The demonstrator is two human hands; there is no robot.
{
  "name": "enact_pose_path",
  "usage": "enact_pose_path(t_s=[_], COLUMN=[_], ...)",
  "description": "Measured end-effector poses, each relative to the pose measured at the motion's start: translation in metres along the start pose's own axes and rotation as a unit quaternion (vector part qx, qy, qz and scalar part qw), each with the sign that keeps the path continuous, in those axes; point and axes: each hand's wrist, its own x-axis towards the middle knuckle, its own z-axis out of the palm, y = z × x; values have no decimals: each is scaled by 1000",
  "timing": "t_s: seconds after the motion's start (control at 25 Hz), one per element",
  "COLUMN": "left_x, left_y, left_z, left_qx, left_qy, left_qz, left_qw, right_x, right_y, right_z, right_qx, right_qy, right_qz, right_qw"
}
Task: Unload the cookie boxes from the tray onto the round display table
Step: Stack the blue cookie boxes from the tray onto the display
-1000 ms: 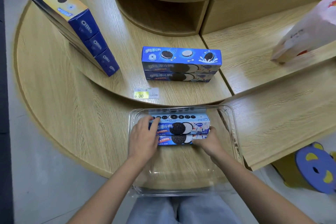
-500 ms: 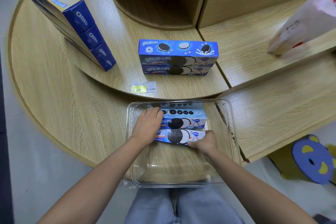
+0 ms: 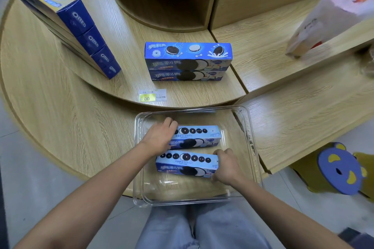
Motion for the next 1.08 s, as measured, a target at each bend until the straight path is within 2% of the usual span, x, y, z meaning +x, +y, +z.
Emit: enact_pose_path(t_s=[0.04, 0.12, 0.24, 0.44, 0.56, 0.72, 0.96, 1.08], left_x=[-2, -7, -14, -39, -58, -76, -62, -38], left_y=[1, 2, -1, -5, -12, -20, -40, -47], left_z=[-1, -2, -4, -11, -30, -79, -174, -213], left_qx=[-1, -21, -141, -215, -274, -379, -361, -329], left_qy=[-21, -40, -34, 8, 42, 124, 255, 270], left_qz=[-11, -25, -45, -26, -7, 2, 2, 4], left_qw=[1000, 999, 988, 976, 961, 917, 897, 905], right_x=[-4, -11, -22, -53, -70, -87, -92, -91], right_y=[-1, 0, 5, 10, 13, 18, 12, 9], right_z=[1, 1, -6, -41, -71, -111, -149, -156], right_qx=[-20, 7, 67, 77, 64, 175, 213, 224], right_qy=[8, 12, 42, 118, 123, 102, 142, 152], right_qz=[-34, -80, -106, -138, -164, -191, -238, -243], right_qw=[999, 997, 991, 980, 977, 960, 937, 931])
